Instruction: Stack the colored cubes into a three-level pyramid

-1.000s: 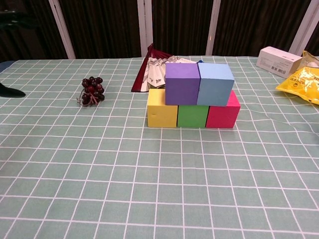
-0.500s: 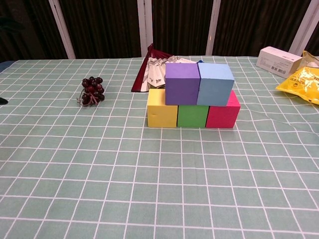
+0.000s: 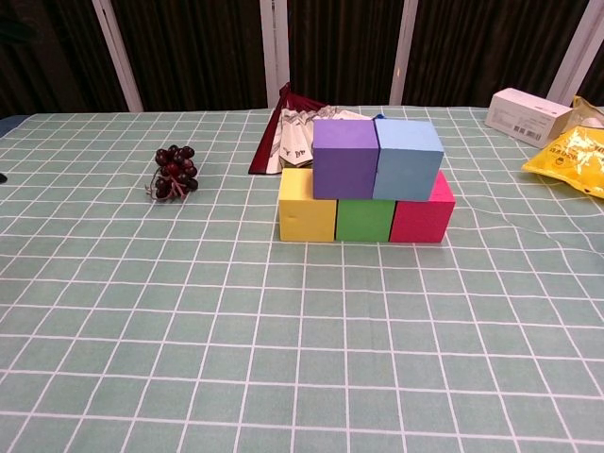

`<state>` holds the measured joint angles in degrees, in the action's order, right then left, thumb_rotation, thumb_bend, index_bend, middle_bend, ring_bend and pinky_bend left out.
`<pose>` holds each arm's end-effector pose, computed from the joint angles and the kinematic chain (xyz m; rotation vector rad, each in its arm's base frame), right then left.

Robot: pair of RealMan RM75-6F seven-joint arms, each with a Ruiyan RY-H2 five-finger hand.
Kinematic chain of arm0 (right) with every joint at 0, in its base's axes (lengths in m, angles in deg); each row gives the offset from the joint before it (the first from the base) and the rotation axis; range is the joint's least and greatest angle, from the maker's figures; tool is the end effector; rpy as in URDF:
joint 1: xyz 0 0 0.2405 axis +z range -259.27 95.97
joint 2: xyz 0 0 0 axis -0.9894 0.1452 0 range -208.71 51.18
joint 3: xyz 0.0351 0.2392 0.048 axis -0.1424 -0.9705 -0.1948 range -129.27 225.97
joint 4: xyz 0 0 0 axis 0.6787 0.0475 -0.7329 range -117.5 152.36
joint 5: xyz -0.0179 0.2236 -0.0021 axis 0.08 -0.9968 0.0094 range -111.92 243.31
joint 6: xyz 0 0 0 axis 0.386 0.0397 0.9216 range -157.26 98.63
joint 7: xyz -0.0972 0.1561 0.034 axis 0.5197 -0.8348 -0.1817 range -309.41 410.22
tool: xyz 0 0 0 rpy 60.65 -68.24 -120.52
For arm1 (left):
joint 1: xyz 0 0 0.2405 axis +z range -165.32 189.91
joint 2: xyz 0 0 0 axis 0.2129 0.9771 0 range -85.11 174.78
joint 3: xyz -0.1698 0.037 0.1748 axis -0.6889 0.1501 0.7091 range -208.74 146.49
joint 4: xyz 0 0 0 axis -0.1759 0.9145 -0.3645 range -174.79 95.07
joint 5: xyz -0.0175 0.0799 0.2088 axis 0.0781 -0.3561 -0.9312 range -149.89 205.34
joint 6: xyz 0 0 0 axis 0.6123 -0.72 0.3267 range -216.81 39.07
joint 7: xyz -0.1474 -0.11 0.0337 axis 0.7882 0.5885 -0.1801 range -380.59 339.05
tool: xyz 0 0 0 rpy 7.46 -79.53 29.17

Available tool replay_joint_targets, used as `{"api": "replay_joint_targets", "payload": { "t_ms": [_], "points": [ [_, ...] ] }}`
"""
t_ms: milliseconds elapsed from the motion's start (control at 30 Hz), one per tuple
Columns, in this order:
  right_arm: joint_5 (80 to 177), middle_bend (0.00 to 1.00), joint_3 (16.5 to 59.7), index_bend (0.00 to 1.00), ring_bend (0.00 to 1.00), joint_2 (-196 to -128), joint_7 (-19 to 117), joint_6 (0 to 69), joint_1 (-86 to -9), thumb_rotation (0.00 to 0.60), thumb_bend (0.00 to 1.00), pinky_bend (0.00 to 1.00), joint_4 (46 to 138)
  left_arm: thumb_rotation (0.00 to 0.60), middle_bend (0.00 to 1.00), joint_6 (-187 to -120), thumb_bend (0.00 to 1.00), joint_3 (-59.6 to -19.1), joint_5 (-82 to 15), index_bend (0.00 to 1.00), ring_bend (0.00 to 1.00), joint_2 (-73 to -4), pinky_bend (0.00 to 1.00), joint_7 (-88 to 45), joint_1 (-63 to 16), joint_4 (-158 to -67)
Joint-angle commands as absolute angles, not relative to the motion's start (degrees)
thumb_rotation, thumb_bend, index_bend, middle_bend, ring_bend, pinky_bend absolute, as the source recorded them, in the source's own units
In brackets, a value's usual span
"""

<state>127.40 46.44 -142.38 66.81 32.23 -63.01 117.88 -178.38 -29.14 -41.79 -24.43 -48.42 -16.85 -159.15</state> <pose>-0.3100 -0.2686 0.0746 1.5401 -1.1677 0.5310 -0.1489 0.2744 0.0892 -1.5184 -0.9040 -1.0144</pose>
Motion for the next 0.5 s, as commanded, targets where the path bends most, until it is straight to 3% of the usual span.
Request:
{"api": "replay_joint_targets", "payload": {
  "t_ms": [33,500],
  "points": [
    [127.33,0.2,46.4,0.0,0.04,-143.06,67.17,32.17,-62.79,0.6,0.2,0.0,117.25,0.6,0.02,-177.92,0.1,-29.64,-42.08,0.0,0.0,-24.4,0.0,-48.37,-16.39,-159.03],
    [128.38,0.38,46.13,0.01,0.19,-145.41,67.1,33.22,-62.77,0.6,0.23,0.0,114.09,0.6,0.02,-175.47,0.1,-31.74,-42.7,0.0,0.0,-24.28,0.0,-49.01,-14.59,-158.83]
  ]
}}
